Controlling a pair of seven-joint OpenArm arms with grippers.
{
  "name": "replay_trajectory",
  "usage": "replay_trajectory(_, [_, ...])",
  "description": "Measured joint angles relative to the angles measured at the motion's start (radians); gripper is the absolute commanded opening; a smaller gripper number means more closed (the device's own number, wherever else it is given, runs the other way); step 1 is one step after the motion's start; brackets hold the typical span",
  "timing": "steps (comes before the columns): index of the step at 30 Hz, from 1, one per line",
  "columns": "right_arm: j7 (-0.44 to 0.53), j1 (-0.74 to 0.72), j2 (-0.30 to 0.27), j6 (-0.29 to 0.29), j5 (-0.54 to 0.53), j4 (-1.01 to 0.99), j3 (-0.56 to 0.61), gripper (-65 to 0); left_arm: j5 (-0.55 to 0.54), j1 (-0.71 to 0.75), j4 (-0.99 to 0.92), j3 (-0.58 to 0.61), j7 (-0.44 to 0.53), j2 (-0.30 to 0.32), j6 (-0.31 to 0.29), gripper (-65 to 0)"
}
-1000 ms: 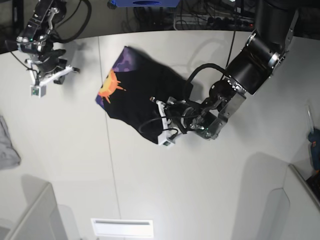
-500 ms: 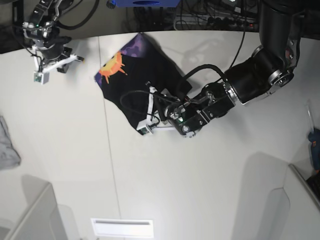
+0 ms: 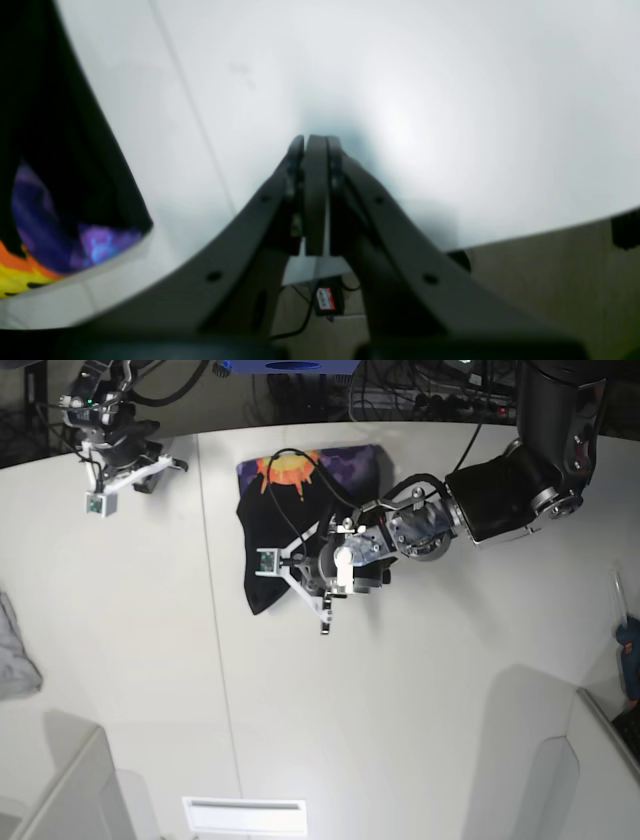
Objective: Fold the T-shirt properly
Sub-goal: 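Drag the shirt with the left gripper and flatten it on the table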
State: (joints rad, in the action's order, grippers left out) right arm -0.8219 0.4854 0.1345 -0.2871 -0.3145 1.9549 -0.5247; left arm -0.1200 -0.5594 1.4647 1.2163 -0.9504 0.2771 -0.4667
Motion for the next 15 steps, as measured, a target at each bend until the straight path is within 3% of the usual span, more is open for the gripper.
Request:
replay_trajectory(3, [0.0,-0.002,0.001,0.001,-0.003,0.0,0.047,-65.0,0.109,0.029,0.004,-0.027,0.043,-0.005,-0.088,-65.0])
replay_trajectory(8, [0.0,-0.009,0.001,0.002,-0.001,0.0,0.083,-65.0,0.119,0.058,-0.051,-0.135,0.043,-0.049,-0.103,-65.0])
replay_trajectory(15, [0.001,-0.023,0.001,0.003,0.0,-0.004,0.08,-65.0,0.146,0.031,-0.202,-0.163,0.054,-0.146,-0.087,-65.0])
